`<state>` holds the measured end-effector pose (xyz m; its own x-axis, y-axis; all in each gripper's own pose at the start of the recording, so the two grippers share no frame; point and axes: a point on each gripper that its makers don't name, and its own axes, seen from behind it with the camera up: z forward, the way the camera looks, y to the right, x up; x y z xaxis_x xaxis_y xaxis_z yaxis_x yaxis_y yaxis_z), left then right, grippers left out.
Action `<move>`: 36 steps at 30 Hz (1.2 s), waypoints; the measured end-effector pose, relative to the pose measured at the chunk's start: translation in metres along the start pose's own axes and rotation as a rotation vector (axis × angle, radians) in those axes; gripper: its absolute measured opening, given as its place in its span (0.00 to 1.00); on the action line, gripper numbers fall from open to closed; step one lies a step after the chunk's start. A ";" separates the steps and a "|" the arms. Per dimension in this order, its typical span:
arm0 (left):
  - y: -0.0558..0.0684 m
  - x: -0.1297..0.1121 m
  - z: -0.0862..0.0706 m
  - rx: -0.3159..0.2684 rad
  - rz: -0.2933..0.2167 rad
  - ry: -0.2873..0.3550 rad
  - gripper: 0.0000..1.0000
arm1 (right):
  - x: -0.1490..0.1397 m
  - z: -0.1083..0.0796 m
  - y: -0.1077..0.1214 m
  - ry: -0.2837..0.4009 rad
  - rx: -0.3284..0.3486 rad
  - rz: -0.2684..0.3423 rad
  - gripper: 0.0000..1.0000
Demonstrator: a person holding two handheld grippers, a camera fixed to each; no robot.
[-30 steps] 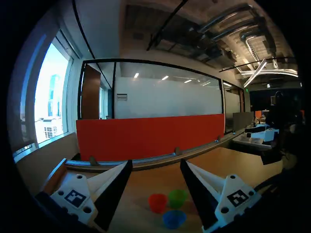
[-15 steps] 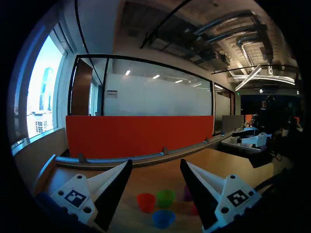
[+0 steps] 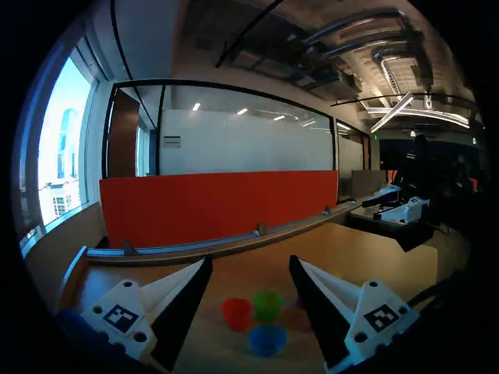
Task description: Pour water
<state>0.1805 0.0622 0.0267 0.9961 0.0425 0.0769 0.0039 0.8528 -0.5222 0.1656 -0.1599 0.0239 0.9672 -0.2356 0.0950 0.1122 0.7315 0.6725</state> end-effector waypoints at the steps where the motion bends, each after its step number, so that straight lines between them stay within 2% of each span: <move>1: 0.000 -0.003 0.000 -0.006 0.002 -0.010 0.91 | -0.001 0.002 0.000 -0.009 0.007 -0.012 1.00; 5: 0.001 -0.017 0.001 -0.026 0.013 -0.046 0.91 | -0.004 0.009 -0.003 -0.033 0.032 -0.045 1.00; 14: 0.007 -0.052 0.005 -0.070 0.046 -0.131 0.91 | -0.018 0.027 -0.010 -0.111 0.107 -0.058 1.00; 21: 0.012 -0.073 0.008 -0.101 0.071 -0.182 0.91 | -0.022 0.045 -0.008 -0.149 0.137 -0.086 1.00; 30: 0.014 -0.095 0.011 -0.131 0.067 -0.228 0.91 | -0.030 0.071 -0.018 -0.194 0.195 -0.123 1.00; 36: 0.019 -0.119 0.012 -0.169 0.072 -0.283 0.91 | -0.034 0.092 -0.022 -0.222 0.207 -0.137 1.00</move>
<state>0.0608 0.0798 0.0173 0.9306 0.2625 0.2550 -0.0276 0.7452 -0.6663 0.1094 -0.2262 0.0734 0.8708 -0.4726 0.1356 0.1666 0.5431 0.8230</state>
